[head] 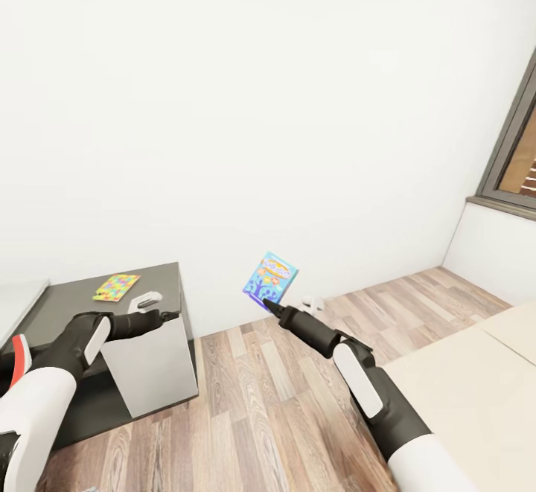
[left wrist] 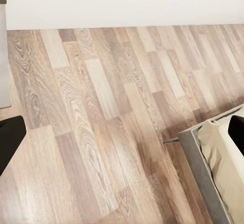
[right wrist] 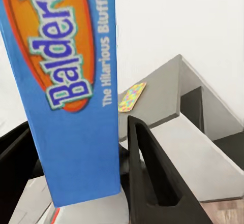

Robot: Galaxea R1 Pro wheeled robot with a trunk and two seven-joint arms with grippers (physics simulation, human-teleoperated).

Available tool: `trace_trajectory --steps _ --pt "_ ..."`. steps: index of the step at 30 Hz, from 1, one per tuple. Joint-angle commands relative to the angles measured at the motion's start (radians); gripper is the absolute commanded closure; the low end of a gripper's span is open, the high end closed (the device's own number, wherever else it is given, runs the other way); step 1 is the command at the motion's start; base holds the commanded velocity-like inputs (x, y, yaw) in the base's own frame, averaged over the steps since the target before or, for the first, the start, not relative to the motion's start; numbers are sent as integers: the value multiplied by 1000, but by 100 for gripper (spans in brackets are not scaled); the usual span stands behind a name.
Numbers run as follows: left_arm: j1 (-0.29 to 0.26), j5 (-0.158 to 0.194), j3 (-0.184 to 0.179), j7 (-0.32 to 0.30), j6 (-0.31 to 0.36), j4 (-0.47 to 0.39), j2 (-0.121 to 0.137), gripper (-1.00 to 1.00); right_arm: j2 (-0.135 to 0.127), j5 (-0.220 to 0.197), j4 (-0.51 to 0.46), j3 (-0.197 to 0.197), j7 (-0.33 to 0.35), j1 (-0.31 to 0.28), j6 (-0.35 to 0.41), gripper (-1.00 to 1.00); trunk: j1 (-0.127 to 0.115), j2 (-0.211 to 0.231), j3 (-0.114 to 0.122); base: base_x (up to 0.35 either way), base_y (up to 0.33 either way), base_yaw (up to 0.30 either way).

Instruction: Put all the toys in the child's room - the three board games (two on the bed and one on the table), the two jigsaw puzzles on the table, and the tennis ball on the table - inside the toy box on the table in the child's room.

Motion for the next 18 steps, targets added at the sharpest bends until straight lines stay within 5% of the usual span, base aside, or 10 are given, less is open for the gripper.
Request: trace_trajectory --steps 1,18 --pt "-1 5 3 -1 7 0 -1 -100 -2 -7 -10 -2 2 -1 7 100 1 -2 -3 0 0 40" --pt "-1 4 2 -1 7 1 -12 -100 -5 -7 -51 -5 -1 -1 6 100 1 -2 -3 0 0 5"
